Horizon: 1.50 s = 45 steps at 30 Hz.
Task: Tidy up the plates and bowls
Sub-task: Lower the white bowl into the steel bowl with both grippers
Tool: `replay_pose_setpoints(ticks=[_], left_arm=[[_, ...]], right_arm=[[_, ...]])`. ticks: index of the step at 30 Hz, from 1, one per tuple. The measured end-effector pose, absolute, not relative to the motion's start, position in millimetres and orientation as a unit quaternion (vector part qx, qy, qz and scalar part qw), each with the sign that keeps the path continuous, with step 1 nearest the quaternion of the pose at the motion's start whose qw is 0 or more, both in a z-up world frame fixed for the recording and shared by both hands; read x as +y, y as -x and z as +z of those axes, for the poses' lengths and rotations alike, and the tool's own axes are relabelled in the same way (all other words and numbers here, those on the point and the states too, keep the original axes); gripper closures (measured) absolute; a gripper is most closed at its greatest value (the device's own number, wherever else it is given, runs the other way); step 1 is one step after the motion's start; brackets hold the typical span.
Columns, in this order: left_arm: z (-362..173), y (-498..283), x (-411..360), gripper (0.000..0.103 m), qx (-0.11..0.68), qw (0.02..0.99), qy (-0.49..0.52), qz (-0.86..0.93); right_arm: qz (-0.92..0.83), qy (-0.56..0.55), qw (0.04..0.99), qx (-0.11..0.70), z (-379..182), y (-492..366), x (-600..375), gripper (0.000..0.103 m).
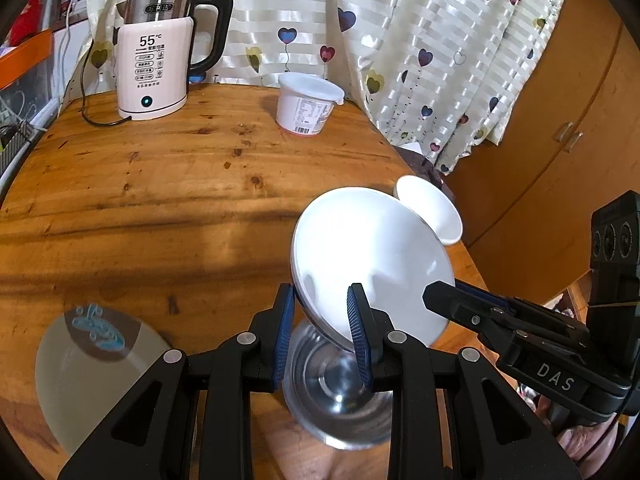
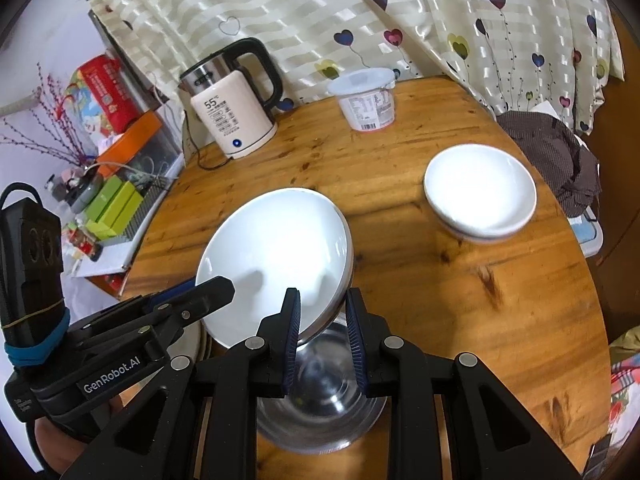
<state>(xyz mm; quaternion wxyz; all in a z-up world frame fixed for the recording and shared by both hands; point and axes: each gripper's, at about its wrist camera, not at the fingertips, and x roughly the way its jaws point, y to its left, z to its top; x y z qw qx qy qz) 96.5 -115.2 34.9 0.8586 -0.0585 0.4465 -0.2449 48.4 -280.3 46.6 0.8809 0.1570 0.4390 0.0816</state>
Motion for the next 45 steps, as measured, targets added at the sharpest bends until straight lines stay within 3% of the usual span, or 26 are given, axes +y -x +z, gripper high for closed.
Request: replay_pose_setpoints(ticks=[45], left_arm=[[-11.2, -59.7, -117.5, 0.075, 0.498, 0.831, 0.050, -0.245]], right_arm=[[0.077, -0.143, 0.853, 0.496, 2.0, -15.4, -275.6, 0.077]])
